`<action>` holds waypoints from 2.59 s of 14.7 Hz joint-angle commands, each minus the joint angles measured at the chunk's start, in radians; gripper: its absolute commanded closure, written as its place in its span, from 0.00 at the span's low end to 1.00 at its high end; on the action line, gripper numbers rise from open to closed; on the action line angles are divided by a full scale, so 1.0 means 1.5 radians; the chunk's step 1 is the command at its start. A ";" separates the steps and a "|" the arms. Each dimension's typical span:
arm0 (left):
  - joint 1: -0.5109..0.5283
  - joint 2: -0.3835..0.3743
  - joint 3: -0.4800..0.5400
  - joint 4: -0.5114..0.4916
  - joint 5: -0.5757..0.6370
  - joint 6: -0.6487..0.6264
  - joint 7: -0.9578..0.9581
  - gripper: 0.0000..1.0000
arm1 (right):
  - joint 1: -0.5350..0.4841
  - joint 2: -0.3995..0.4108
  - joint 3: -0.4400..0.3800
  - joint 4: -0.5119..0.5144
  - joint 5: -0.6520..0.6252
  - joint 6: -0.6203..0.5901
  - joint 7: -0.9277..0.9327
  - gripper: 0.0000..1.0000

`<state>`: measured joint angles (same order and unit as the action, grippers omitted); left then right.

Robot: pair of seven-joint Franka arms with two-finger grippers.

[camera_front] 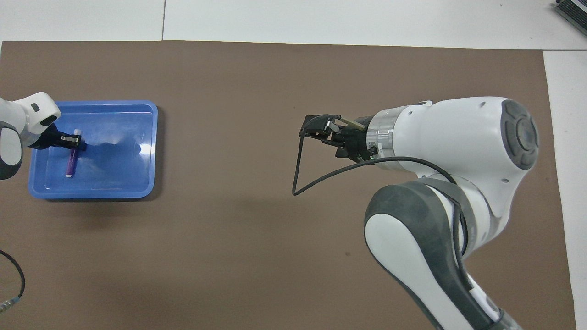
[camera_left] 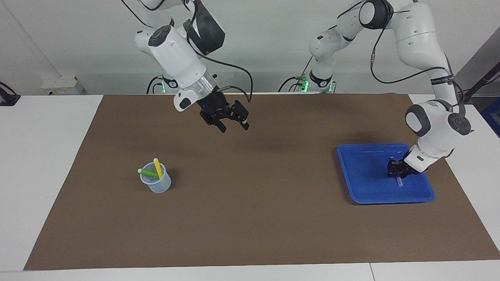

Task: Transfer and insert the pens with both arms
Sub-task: 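Grasp the purple pen in the tray with the left gripper, then lift the purple pen with the left gripper toward the right gripper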

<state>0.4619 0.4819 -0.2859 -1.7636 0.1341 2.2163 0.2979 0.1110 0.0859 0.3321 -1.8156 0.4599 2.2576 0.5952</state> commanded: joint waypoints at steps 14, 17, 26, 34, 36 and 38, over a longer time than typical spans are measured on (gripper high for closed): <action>-0.001 -0.007 -0.007 0.067 -0.101 -0.159 -0.011 1.00 | 0.026 -0.012 0.002 -0.034 0.020 0.054 0.060 0.00; -0.019 -0.009 -0.009 0.069 -0.111 -0.154 -0.034 1.00 | 0.035 -0.012 0.002 -0.035 0.022 0.066 0.067 0.00; -0.030 -0.052 -0.015 0.051 -0.170 -0.261 -0.240 1.00 | 0.036 -0.012 0.002 -0.038 0.033 0.069 0.078 0.00; -0.054 -0.071 -0.026 0.050 -0.254 -0.341 -0.481 1.00 | 0.037 -0.011 0.002 -0.037 0.034 0.071 0.079 0.00; -0.066 -0.072 -0.034 0.044 -0.274 -0.341 -0.548 1.00 | 0.045 -0.010 0.002 -0.037 0.045 0.072 0.079 0.00; -0.070 -0.078 -0.037 0.033 -0.335 -0.338 -0.624 1.00 | 0.045 -0.011 0.002 -0.038 0.055 0.071 0.078 0.00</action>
<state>0.3717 0.3949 -0.3458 -1.6786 -0.2991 1.7137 -0.5348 0.1756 0.0860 0.3320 -1.8484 0.5102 2.3386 0.6997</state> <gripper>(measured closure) 0.833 0.000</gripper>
